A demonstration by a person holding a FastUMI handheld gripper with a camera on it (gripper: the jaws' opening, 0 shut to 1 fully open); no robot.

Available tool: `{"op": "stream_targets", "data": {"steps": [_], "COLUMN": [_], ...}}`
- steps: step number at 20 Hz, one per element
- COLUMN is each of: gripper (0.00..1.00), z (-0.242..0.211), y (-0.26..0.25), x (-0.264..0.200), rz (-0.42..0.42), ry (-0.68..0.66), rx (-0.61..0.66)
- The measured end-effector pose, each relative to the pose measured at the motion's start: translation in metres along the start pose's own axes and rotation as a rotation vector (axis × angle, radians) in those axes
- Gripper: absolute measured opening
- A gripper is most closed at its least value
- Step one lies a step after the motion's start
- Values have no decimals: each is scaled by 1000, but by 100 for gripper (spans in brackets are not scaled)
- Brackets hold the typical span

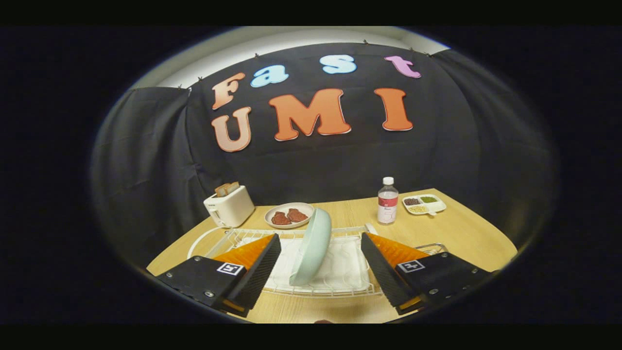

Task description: Take the plate from the dish rack, then take the spoon from the basket and place it into the plate.

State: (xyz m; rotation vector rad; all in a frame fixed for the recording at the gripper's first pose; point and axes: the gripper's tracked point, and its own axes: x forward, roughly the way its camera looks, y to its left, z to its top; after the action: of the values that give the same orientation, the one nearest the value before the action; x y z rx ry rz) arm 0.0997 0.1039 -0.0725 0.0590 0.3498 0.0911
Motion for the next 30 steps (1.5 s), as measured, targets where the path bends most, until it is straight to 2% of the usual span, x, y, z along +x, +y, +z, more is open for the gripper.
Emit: {"op": "stream_targets", "data": {"steps": [5,9,13,16,20,27,30], "gripper": [98,87,64,36,30,28,28], "z": [-19,-34,-42,-47,-39,-8,-2], "y": [2,5,5,3,-10,-7,-7], "x": [44,62,70,68,63,60,59], "rz": [-57,-74,-107,-144,-243,-321,-341], "ry": [140,224,276,309,303,241,229], "rx": [79,152,181,176,90,-35,-52]}}
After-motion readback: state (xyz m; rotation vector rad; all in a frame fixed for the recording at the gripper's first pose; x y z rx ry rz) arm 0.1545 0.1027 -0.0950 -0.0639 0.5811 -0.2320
